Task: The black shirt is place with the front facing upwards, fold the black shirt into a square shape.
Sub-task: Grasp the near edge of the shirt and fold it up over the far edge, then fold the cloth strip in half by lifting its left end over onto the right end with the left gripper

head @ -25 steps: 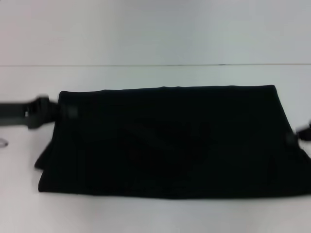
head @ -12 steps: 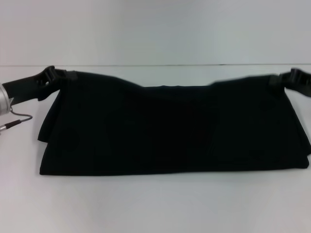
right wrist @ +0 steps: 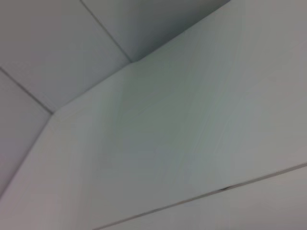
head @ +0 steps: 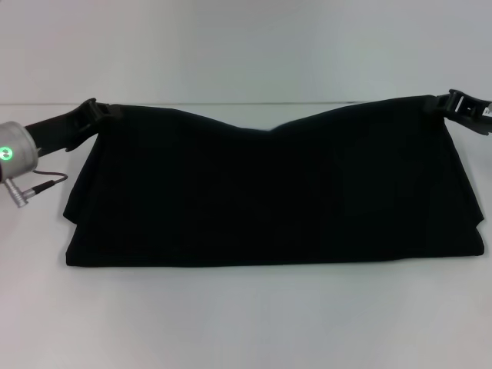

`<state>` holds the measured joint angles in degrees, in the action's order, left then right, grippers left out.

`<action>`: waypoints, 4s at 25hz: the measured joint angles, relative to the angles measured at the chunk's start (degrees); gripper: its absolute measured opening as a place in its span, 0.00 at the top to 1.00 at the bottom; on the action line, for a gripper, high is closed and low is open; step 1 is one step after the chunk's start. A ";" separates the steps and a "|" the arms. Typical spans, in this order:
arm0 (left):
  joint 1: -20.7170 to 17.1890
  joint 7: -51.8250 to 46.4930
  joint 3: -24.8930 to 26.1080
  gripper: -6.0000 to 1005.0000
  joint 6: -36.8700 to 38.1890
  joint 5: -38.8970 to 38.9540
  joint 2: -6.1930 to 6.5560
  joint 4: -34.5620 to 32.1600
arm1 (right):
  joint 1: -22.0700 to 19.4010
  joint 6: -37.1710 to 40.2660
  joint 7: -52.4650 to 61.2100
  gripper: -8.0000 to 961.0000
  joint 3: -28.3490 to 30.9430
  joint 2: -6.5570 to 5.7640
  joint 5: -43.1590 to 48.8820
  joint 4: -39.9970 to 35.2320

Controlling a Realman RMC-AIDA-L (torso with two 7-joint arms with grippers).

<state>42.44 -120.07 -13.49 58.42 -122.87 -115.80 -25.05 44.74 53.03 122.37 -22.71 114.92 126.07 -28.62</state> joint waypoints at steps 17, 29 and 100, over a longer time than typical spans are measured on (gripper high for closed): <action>2.56 5.23 -0.12 0.84 -14.63 1.74 -5.13 0.00 | 1.98 -17.78 -8.04 0.91 -3.37 3.05 -1.38 4.23; 0.76 13.03 -0.10 0.66 -16.07 8.29 -5.43 0.00 | -1.07 -14.47 -18.84 0.69 -2.97 4.26 -10.85 3.27; -14.96 -28.31 -8.74 0.14 18.05 -12.26 5.16 -6.49 | -11.76 21.29 -67.87 0.24 -11.83 4.87 -13.84 6.73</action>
<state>27.48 -148.38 -22.23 76.47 -135.13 -110.64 -31.54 32.99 74.32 54.50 -34.54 119.79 112.23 -21.89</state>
